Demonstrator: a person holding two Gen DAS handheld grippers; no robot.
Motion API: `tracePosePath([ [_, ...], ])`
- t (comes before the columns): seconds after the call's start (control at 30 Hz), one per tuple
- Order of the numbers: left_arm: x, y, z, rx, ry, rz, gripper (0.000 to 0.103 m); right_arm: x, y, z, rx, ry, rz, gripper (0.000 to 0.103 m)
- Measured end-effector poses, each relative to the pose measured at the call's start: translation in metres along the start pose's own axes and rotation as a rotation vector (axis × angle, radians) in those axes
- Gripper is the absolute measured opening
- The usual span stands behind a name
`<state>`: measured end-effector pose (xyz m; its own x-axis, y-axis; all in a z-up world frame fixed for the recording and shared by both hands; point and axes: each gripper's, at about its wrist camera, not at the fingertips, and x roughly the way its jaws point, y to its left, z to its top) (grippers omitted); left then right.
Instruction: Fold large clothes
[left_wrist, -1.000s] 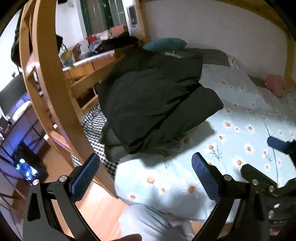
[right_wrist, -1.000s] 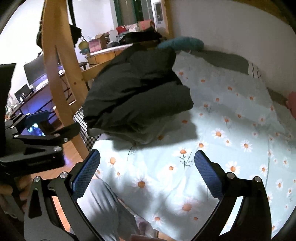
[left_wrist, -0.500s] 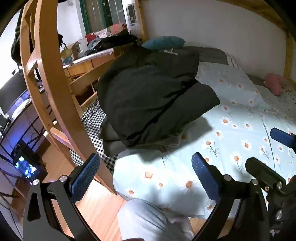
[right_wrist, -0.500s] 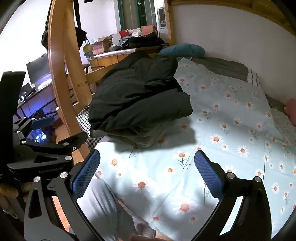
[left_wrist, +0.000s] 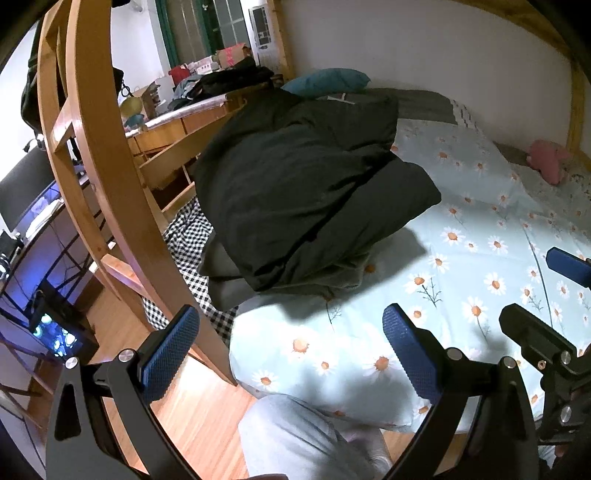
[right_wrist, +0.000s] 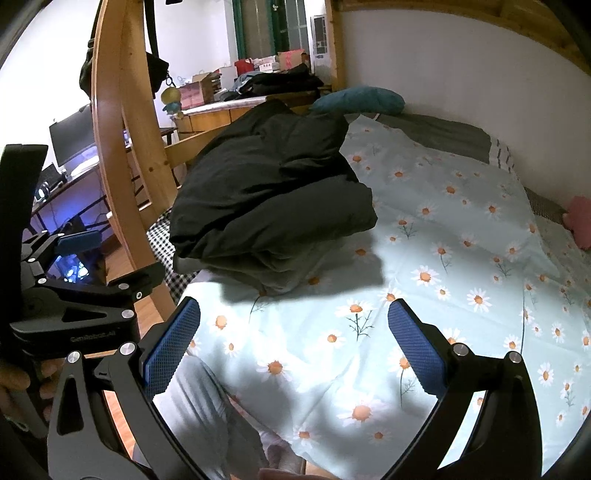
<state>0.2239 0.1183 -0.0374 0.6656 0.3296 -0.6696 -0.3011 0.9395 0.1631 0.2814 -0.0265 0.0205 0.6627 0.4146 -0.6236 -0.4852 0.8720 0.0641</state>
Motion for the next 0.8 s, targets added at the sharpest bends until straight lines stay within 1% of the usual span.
tracePosePath([
  [0.8, 0.0024, -0.004, -0.0033, 0.026, 0.011, -0.005, 0.097, -0.0009, -0.0045, -0.0064, -0.015, 0.003, 0.011, 0.1],
])
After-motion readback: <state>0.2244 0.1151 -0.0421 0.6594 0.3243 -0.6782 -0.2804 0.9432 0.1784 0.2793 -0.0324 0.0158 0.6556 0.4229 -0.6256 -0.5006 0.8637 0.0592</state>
